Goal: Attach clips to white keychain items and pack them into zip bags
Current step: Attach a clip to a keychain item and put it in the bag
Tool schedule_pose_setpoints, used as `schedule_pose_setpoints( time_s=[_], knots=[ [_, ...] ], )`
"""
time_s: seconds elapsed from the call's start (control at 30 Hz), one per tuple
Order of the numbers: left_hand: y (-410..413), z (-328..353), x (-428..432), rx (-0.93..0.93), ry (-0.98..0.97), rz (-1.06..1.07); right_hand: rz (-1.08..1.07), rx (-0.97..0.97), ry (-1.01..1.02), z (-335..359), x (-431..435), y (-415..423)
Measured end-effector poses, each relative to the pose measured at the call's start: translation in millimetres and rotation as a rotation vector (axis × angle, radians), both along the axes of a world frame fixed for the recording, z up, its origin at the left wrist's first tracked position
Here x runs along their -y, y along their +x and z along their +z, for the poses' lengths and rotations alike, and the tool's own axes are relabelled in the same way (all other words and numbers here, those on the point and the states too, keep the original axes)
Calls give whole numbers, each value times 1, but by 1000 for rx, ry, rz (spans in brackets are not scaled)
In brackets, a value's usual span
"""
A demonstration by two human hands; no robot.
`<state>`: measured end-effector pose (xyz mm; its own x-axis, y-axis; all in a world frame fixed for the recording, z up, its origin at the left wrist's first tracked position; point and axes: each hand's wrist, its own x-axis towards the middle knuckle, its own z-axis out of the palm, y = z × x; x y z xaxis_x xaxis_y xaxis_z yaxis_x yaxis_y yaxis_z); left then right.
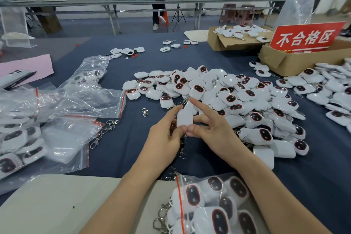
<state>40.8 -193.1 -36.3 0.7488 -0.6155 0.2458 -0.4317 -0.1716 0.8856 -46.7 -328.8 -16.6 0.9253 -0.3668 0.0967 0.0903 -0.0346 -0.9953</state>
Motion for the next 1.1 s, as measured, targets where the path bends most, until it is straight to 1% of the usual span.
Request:
schedule_pose_setpoints(
  time_s=[0.1,0.2,0.47,0.57,0.73,0.93,1.1],
  knots=[
    [0,0,1,19,11,-21,-4,-15,-33,-3,1,1],
    [2,0,2,8,22,14,-4,-33,-79,-4,0,1],
    [2,-1,2,-21,13,36,3,-61,-66,-2,-3,1],
    [-1,1,3,-35,-38,31,-27,-45,-11,-2,-2,2],
    [-5,5,2,-114,-139,25,-98,-21,82,1,2,-1],
    [-8,5,0,-20,-125,-5,-145,-47,231,6,1,-1],
    [-5,3,0,-31,-83,7,-164,-48,237,7,-1,-1]
  ],
)
